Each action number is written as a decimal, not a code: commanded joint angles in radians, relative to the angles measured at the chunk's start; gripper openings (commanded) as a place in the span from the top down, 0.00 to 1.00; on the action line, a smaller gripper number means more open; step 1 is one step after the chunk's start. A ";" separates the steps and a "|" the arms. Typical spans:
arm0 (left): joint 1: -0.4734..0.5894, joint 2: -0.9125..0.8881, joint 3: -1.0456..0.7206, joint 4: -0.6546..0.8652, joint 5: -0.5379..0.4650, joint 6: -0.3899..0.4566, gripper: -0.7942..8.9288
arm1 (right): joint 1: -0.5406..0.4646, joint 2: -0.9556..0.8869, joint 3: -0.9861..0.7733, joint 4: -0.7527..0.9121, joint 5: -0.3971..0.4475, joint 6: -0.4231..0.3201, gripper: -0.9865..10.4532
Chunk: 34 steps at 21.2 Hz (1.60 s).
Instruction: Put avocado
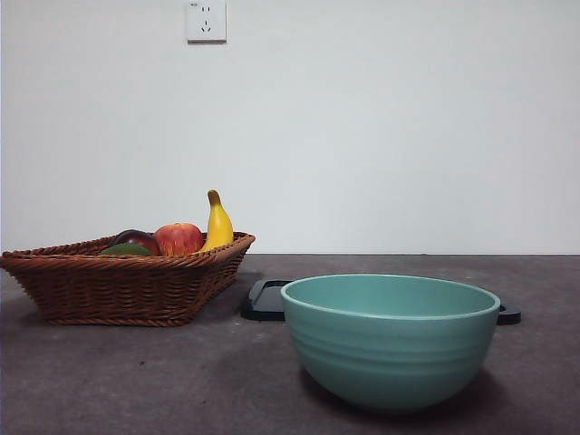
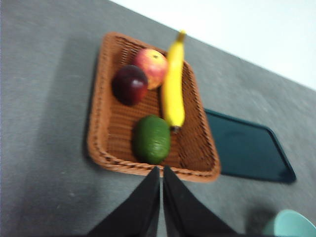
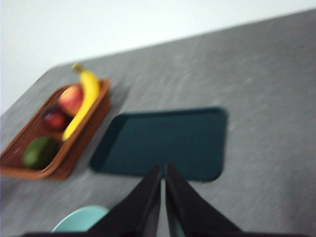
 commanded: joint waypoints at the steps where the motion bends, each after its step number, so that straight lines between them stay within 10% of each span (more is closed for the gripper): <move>1: -0.016 0.073 0.104 -0.053 0.029 0.082 0.91 | 0.007 0.095 0.108 -0.085 -0.064 -0.060 0.91; 10: -0.121 0.271 0.374 -0.313 0.081 0.170 0.91 | 0.146 0.360 0.396 -0.382 -0.157 -0.182 0.91; 22: -0.252 0.341 0.496 -0.513 0.090 0.233 0.91 | 0.433 0.468 0.492 -0.502 -0.071 -0.254 0.91; 29: -0.252 0.341 0.496 -0.513 0.090 0.230 0.53 | 0.433 0.468 0.492 -0.502 -0.072 -0.246 0.64; 34: -0.252 0.349 0.496 -0.513 0.090 0.230 0.49 | 0.433 0.468 0.492 -0.500 -0.072 -0.245 0.57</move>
